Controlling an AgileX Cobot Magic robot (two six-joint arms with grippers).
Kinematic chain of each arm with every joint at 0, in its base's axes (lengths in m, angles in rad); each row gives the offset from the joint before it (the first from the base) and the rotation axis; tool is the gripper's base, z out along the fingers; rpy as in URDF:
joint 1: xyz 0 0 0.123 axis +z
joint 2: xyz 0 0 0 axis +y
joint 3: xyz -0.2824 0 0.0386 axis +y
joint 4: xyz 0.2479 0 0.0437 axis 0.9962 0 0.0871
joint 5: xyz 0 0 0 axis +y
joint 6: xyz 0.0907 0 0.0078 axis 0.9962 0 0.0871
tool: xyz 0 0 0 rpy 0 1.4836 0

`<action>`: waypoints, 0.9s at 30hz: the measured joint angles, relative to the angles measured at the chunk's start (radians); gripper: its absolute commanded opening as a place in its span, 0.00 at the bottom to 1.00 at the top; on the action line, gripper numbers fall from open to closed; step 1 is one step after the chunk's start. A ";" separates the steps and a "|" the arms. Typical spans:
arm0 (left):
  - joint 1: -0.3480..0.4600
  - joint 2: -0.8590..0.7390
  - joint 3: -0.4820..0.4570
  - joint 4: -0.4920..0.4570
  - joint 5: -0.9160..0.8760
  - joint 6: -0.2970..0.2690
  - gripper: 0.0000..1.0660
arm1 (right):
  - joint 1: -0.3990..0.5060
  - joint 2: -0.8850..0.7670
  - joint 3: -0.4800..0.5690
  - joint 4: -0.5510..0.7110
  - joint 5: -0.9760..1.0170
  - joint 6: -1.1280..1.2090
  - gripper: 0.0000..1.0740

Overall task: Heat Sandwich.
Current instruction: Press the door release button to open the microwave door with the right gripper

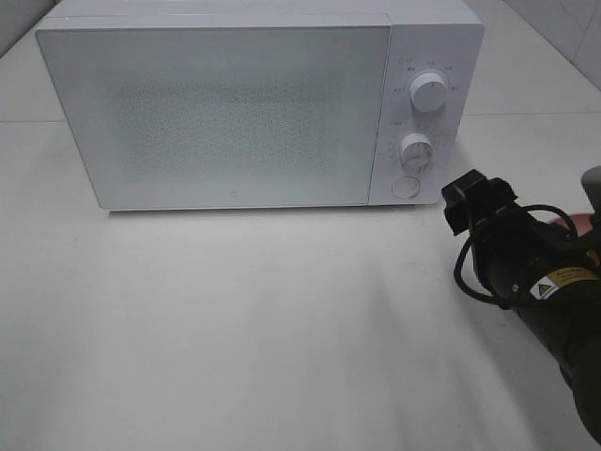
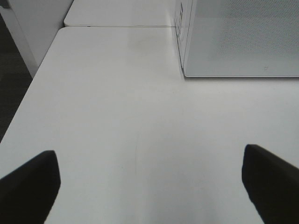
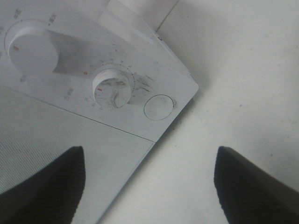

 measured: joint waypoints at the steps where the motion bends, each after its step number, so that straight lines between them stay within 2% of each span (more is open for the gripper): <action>1: 0.000 0.000 0.000 0.000 0.000 0.000 0.94 | 0.000 0.000 0.000 0.000 0.000 0.069 0.69; 4: 0.000 0.000 0.000 0.000 0.000 0.000 0.94 | 0.000 0.000 0.000 0.000 0.000 0.288 0.65; 7: 0.000 0.000 0.000 0.000 0.000 0.000 0.94 | 0.000 0.000 0.000 0.000 0.000 0.375 0.61; 9: 0.000 0.000 0.000 0.000 0.000 0.000 0.94 | 0.000 0.000 0.000 0.000 0.000 0.450 0.54; 10: 0.000 0.000 0.000 0.000 0.000 0.000 0.94 | 0.000 0.000 0.000 0.000 0.000 0.450 0.54; 11: 0.000 0.000 0.000 0.000 0.000 0.000 0.94 | 0.000 0.000 0.000 0.000 0.000 0.467 0.50; 13: 0.000 0.000 0.000 0.000 0.000 0.000 0.94 | 0.000 0.000 0.000 0.000 0.008 0.505 0.34; 14: 0.000 0.000 0.000 0.000 0.000 0.000 0.94 | 0.000 0.000 0.000 0.000 0.008 0.505 0.34; 15: 0.000 0.000 0.000 0.000 0.000 0.000 0.94 | 0.000 0.000 0.000 0.000 0.010 0.511 0.27; 16: 0.000 0.000 0.000 0.000 0.000 0.000 0.94 | 0.000 0.000 0.000 0.000 0.012 0.522 0.14; 17: 0.000 0.000 0.000 0.000 0.000 0.000 0.94 | 0.000 0.000 0.000 0.000 0.015 0.523 0.06; 18: 0.000 0.000 0.000 0.000 0.000 0.000 0.94 | 0.000 0.000 0.000 0.000 0.015 0.523 0.06; 19: 0.000 0.000 0.000 0.000 0.000 0.000 0.94 | 0.000 0.000 0.000 0.000 0.018 0.523 0.01; 27: 0.000 0.000 0.000 0.000 0.000 0.000 0.94 | 0.000 0.000 0.000 0.000 0.025 0.524 0.01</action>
